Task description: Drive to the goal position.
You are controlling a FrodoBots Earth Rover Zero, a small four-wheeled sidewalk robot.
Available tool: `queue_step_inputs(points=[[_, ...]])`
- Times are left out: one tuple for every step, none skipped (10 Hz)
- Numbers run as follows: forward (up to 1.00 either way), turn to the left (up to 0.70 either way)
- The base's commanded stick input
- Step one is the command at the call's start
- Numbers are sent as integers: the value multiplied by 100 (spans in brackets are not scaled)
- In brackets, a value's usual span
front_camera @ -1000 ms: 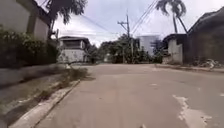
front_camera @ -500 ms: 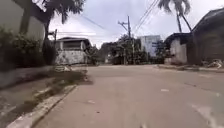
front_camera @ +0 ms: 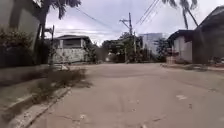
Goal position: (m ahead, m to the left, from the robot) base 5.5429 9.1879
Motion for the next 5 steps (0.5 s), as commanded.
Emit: queue_step_inputs(points=[[100,-24],[100,0],[100,0],[100,0],[100,0]])
